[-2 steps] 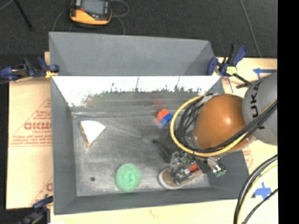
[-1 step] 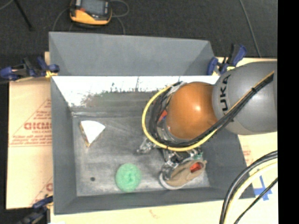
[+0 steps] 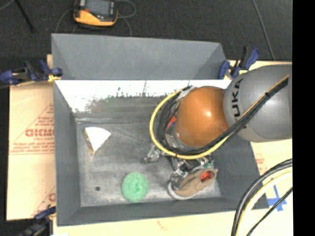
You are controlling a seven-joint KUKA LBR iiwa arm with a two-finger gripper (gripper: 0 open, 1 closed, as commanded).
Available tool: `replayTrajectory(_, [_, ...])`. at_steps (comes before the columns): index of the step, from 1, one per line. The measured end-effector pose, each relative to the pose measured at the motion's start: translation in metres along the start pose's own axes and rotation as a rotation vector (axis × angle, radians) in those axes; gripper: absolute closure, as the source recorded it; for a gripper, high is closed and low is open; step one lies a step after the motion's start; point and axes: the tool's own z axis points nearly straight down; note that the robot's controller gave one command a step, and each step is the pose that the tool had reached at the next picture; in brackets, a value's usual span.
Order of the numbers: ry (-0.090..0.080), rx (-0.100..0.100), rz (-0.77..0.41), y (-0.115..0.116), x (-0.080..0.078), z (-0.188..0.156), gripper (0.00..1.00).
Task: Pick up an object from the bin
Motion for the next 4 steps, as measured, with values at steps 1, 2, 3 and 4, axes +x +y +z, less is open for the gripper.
replayTrajectory(1, [0.003,0.002,0.026,0.037,-0.019,0.005,0.00])
replayTrajectory(2, [0.002,0.001,0.025,0.048,-0.024,0.006,0.00])
replayTrajectory(3, [-0.001,0.002,-0.173,0.022,-0.018,0.029,1.00])
replayTrajectory(4, [0.000,0.001,-0.171,0.022,-0.018,0.030,0.00])
